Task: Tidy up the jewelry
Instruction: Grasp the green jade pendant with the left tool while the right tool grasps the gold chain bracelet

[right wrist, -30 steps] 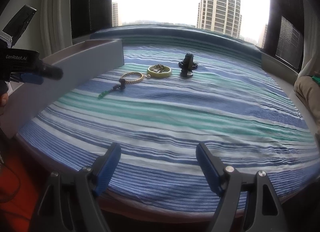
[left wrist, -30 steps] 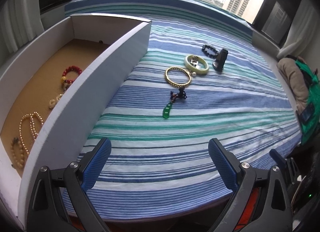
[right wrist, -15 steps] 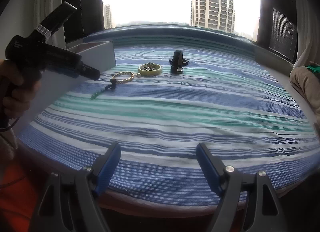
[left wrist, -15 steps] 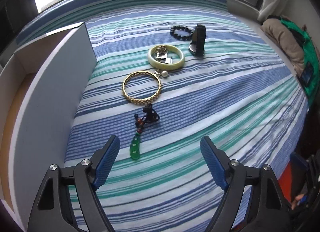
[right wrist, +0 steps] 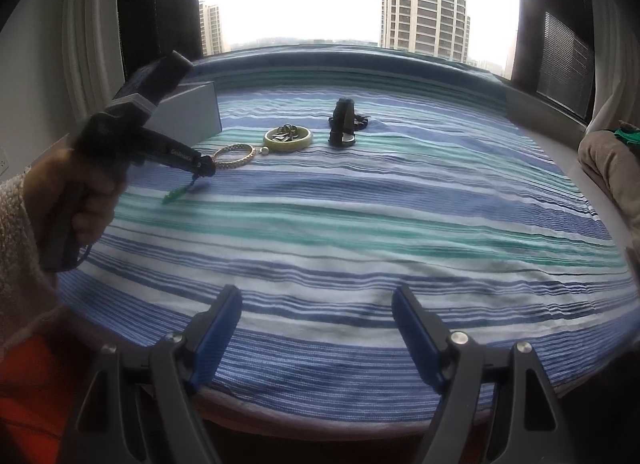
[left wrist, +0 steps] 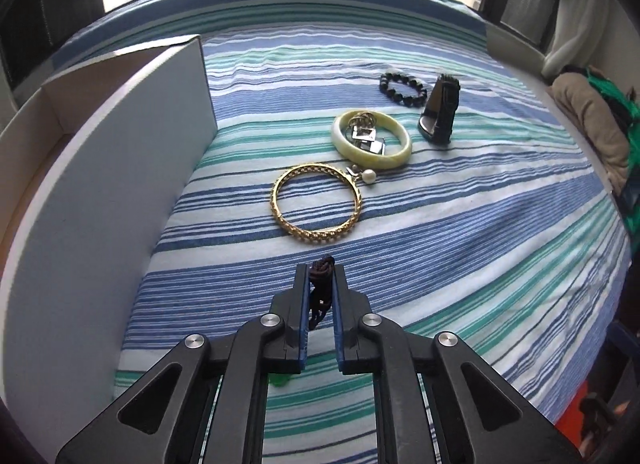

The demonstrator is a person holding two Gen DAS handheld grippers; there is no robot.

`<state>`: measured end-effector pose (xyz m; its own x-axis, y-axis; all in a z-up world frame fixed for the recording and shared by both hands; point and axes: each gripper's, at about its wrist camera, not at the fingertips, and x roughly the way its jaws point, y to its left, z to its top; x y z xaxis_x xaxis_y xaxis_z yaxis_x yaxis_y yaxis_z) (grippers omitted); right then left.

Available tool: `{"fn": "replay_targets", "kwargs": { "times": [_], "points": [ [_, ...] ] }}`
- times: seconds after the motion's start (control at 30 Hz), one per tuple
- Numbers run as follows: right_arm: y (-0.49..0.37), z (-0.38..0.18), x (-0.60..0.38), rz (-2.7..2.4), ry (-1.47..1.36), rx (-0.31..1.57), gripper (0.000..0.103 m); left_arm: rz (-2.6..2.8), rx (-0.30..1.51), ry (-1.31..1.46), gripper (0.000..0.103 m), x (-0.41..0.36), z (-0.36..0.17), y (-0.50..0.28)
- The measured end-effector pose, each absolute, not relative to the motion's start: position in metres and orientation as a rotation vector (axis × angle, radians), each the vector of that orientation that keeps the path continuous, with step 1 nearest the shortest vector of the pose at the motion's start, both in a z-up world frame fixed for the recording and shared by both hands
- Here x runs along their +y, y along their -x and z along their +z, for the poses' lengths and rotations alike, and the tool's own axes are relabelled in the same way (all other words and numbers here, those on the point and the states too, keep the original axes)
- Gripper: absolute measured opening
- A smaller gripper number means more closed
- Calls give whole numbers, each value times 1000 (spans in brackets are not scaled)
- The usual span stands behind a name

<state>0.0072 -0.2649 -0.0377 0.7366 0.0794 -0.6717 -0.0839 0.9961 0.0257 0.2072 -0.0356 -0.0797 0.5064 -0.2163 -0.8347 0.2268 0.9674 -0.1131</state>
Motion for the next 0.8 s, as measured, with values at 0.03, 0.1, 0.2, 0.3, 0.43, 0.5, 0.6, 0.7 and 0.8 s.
{"fn": "replay_targets", "kwargs": {
  "times": [0.03,0.1,0.2,0.3,0.43,0.5,0.6,0.7,0.8],
  "points": [
    [-18,-31,-268,113,-15,740,79,-265,990,17,8,-25,-72,-200],
    [-45,-19,-277,175,-94,761,79,-261,966,73,8,-5,-58,-185],
    [-105,-12,-284,277,-219,839,79,-246,939,125,8,19,-43,-162],
    [-173,-18,-272,346,-275,949,42,-232,917,164,8,38,-33,-143],
    [-246,-40,-230,403,-291,1084,31,-226,899,201,8,55,-24,-125],
    [-270,-49,-205,371,-221,1114,31,-227,889,217,8,60,-19,-121],
    [-292,-67,-175,287,-87,1167,31,-227,882,239,8,68,-12,-112],
    [-294,-76,-156,235,15,1174,25,-228,876,269,8,78,-2,-105],
    [-288,-73,-152,224,36,1173,5,-232,863,306,8,91,15,-95]
  ]
}}
